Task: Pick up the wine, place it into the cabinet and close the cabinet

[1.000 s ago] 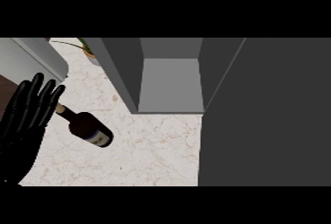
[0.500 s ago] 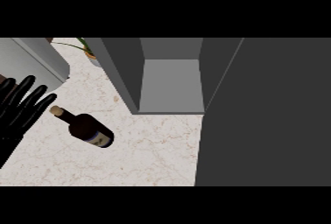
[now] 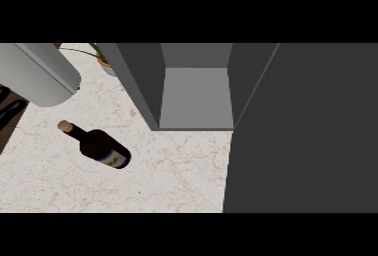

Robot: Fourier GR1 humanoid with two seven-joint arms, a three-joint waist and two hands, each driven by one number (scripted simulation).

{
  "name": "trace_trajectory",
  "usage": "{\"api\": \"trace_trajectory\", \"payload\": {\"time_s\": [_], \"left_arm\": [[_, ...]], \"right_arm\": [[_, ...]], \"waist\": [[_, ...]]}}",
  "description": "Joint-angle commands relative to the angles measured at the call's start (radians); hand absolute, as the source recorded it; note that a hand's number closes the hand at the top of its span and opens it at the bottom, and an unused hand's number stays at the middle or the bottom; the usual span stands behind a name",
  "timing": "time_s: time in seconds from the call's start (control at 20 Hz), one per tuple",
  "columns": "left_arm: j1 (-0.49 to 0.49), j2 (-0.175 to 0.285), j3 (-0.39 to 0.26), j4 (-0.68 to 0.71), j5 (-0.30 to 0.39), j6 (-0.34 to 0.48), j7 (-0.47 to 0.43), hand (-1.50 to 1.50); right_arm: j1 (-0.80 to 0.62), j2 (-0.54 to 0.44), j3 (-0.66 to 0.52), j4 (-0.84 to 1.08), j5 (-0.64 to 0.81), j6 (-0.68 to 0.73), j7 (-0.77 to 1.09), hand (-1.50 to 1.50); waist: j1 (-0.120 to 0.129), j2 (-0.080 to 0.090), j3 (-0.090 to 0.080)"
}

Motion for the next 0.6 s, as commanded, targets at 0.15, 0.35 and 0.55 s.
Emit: {"api": "trace_trajectory", "payload": {"time_s": [0.15,0.35,0.55], "left_arm": [[-0.085,0.010,-0.026,-0.005,-0.007,0.095,0.071,-1.50],[-0.084,0.069,0.077,-0.043,0.076,0.131,0.147,-1.50],[-0.064,-0.011,-0.024,-0.030,-0.047,0.100,0.106,-1.50]], "right_arm": [[-0.178,-0.012,-0.007,-0.125,-0.056,-0.093,0.267,-1.50],[-0.170,-0.020,-0.047,-0.151,-0.051,-0.101,0.289,-1.50],[-0.326,-0.039,-0.055,-0.100,-0.034,-0.135,0.371,-1.50]], "waist": [[-0.008,0.001,0.000],[-0.004,-0.001,0.000],[-0.004,0.000,0.000]]}}
